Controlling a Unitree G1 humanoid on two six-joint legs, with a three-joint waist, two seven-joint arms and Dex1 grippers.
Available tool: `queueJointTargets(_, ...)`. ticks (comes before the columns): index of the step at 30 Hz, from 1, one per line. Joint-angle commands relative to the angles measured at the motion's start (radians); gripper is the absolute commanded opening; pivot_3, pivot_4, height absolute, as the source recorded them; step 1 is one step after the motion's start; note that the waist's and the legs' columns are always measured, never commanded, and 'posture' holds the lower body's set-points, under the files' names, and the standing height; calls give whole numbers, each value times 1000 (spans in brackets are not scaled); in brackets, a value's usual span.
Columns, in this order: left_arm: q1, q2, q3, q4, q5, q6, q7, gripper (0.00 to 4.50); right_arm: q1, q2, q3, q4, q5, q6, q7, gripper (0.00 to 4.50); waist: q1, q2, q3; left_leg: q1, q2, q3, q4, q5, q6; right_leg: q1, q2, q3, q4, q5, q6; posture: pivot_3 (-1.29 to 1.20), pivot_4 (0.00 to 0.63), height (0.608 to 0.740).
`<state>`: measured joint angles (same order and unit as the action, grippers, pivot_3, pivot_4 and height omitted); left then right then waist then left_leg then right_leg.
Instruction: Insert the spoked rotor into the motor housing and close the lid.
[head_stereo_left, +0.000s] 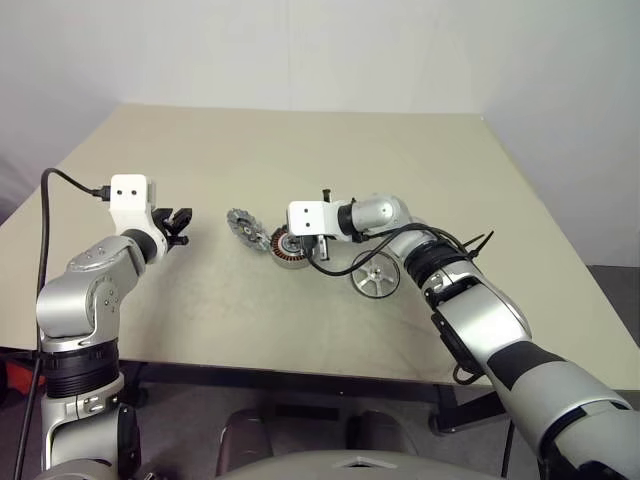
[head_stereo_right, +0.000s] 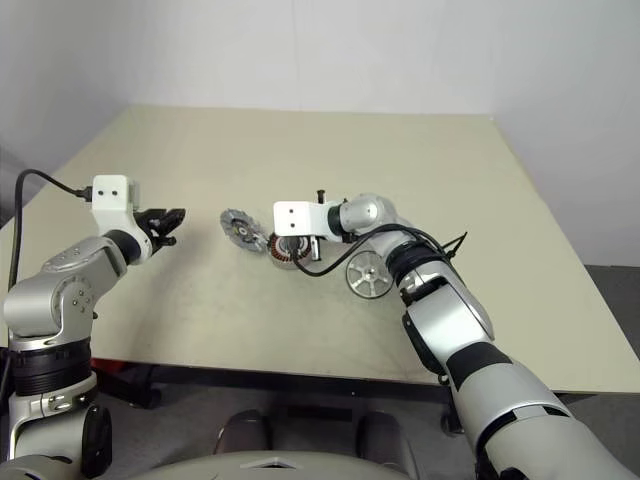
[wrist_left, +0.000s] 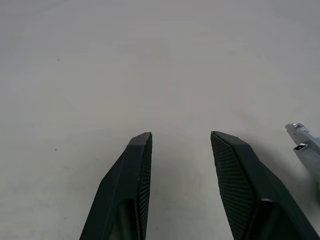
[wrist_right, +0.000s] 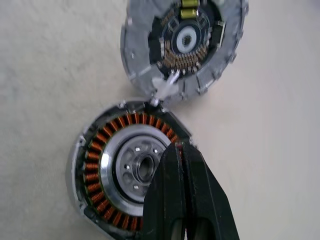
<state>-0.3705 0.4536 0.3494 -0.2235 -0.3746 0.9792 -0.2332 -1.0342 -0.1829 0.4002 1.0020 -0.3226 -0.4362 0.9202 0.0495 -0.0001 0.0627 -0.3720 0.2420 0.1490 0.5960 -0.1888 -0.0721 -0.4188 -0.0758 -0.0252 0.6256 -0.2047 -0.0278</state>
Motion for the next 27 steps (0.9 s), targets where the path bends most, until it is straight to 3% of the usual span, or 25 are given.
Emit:
queueJointTargets(1, -18, 10, 11, -12, -6, -23, 0, 1971, 29, 10, -7, -22, 17, 16, 1, 43, 1, 0, 0, 0, 0, 0, 0, 0, 0, 0, 0, 0, 0, 0, 0, 0, 0, 740)
queueJointTargets(8, -15, 14, 18, -18, -8, -19, 0, 1971, 78, 29, 29, 86, -38, 25, -82, 43, -3, 0, 0, 3, 0, 0, 0, 0, 0, 2, 0, 0, 1, 0, 0, 0, 0, 740)
queueJointTargets(14, -5, 9, 16, -23, -7, -19, 2, 1971, 62, 25, -6, 43, 19, 16, -30, 43, -3, 0, 0, 6, 0, 0, 1, 0, 0, 6, 0, 0, 1, 0, -1, 0, 0, 740)
queueJointTargets(27, -4, 4, 11, -17, -7, -20, 2, 1971, 16, 15, -23, 56, 16, 21, -65, 43, -3, 0, 0, 3, 0, 0, 0, 0, 0, 4, 0, 0, -1, 1, -1, 0, 0, 740)
